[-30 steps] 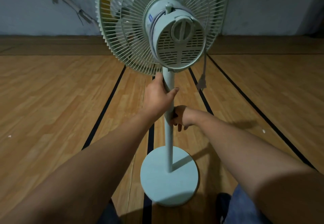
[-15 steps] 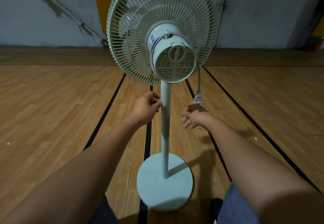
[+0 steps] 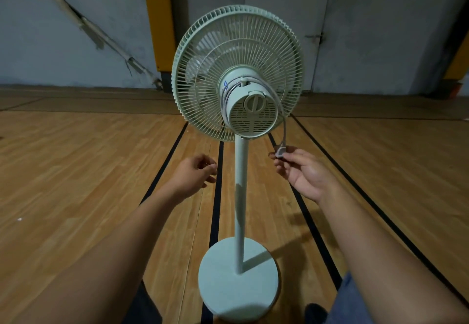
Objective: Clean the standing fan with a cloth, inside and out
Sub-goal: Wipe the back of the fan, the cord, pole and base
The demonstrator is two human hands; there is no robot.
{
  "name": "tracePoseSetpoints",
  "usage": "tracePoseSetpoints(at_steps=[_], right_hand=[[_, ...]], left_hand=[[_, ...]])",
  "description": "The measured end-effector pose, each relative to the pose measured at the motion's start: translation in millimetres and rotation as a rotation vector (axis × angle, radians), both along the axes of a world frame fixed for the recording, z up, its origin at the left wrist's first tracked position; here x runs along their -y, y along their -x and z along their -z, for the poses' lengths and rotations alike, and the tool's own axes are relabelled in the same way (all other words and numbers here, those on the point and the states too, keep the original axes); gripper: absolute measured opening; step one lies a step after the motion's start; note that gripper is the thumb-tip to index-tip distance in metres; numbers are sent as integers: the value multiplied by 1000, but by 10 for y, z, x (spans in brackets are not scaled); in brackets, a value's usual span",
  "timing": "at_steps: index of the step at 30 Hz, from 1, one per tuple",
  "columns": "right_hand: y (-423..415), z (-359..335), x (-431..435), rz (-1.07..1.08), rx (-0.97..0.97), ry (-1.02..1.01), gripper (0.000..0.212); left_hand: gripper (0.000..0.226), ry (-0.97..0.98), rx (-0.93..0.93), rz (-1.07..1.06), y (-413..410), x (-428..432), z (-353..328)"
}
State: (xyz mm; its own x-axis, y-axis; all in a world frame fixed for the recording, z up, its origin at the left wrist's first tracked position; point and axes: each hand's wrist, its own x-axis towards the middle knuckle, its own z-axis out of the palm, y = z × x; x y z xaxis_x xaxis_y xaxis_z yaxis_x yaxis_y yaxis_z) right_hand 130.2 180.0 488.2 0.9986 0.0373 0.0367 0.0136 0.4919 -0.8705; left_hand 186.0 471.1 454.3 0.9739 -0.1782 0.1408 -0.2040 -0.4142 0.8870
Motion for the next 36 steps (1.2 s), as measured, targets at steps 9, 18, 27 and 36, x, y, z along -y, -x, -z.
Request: tracePoseSetpoints(at_steps=[9,18,27,36], right_hand=[[62,-157,69,-186,227,-78,30],[88,-22,115,-319,12,546,24],[11,190,-73,-18,-59,659,20],[-21,162,-269,-11,154,369,16]], left_hand=[[54,297,-156,83,134,-34,-99],[43,680,-373,213,96,-129,-211],[31,261,-469,362,229,36,-16],[28,242,-446,431,428,305,67]])
